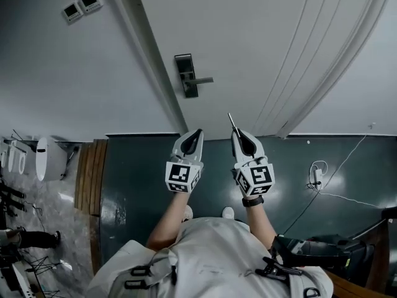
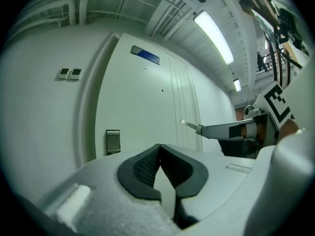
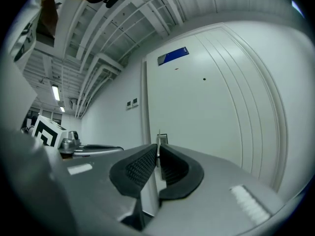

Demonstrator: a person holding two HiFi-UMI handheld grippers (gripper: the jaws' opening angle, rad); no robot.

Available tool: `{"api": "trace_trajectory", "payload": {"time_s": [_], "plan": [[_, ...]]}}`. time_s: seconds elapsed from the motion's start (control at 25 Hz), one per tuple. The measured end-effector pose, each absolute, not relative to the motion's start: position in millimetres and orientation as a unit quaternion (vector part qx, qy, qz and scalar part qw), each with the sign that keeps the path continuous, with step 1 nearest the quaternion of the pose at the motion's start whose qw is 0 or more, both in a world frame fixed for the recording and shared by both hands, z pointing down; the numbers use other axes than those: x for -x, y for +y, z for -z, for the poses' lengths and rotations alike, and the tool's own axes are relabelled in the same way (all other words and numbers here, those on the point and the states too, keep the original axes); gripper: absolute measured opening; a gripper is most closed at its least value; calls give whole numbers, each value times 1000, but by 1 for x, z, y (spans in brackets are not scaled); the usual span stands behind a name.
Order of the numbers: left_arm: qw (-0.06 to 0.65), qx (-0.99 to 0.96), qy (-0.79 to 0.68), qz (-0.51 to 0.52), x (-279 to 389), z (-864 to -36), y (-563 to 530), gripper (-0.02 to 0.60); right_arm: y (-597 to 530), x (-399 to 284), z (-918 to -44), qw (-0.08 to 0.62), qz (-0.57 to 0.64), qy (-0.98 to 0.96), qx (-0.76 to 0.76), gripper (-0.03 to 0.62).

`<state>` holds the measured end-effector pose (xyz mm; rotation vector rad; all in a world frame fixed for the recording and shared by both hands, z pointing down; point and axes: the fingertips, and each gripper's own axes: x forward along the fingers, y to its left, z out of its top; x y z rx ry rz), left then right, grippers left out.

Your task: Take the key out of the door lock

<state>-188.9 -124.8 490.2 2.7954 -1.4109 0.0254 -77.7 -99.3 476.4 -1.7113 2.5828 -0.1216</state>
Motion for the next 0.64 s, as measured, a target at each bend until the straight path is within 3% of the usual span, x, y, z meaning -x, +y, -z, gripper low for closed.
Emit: {"api": "trace_trajectory", "payload": {"time_s": [0.44,0.64], "plan": [[38,-887,-459,-10,273,-506,-125,2,-113,152,-498,14,95,832,546,28],[21,-893,-449,4,299,-494,-130,2,-121,189,-490,12,79,837,542,27]]}}
